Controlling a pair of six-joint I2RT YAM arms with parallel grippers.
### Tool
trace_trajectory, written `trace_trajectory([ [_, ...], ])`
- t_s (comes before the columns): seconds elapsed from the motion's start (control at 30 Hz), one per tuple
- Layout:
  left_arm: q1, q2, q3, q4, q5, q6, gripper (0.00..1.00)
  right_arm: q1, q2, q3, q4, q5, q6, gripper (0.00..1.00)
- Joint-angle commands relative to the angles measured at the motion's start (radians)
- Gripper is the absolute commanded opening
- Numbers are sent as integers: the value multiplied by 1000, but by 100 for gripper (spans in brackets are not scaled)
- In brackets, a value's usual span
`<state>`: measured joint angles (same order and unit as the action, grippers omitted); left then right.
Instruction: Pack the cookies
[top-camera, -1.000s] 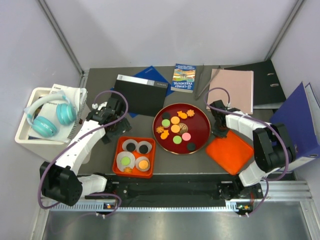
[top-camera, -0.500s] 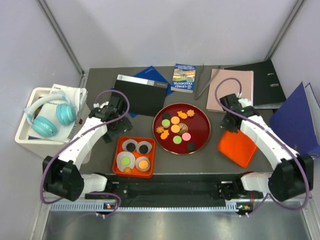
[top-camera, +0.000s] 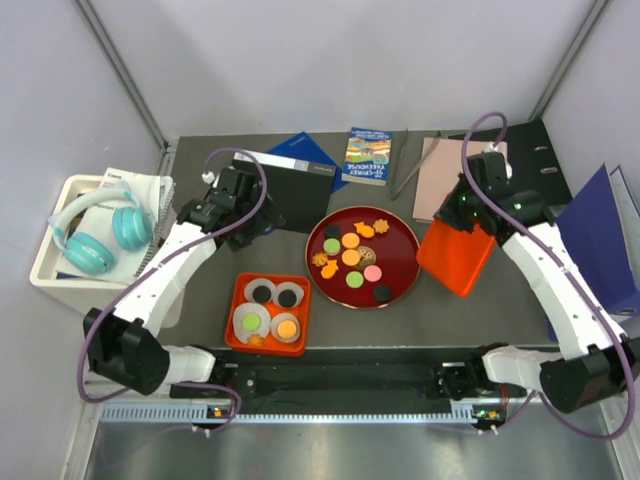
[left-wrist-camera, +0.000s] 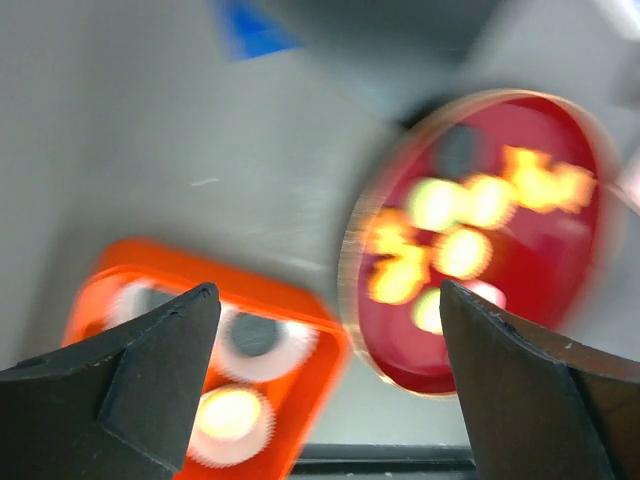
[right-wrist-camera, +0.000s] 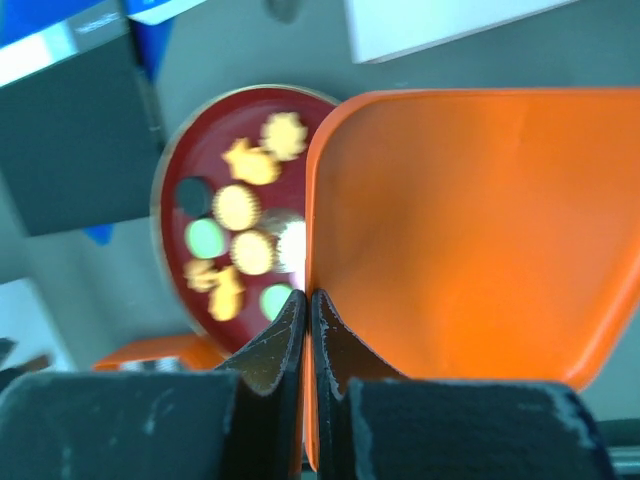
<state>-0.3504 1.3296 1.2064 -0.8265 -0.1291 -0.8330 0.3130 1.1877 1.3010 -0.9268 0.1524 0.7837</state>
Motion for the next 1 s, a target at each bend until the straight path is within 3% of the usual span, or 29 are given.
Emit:
trace_trajectory([
  [0.0, -71, -113, -17, 307, 147, 81, 95, -5, 93, 165, 22, -114, 54, 0],
  [0.13, -220, -135, -44, 397, 138, 121, 97, 12, 240, 297, -6, -123, 72, 0],
  [0.4, -614, -54, -79, 507, -177, 277, 99, 80, 418, 484, -46, -146, 81, 0],
  [0.7, -781, 25, -114, 705, -372, 383, 99, 103, 549, 659, -128, -191, 65, 0],
  [0.97, -812, 54, -171, 903, -420, 419, 99, 109, 556, 664, -138, -234, 54, 0],
])
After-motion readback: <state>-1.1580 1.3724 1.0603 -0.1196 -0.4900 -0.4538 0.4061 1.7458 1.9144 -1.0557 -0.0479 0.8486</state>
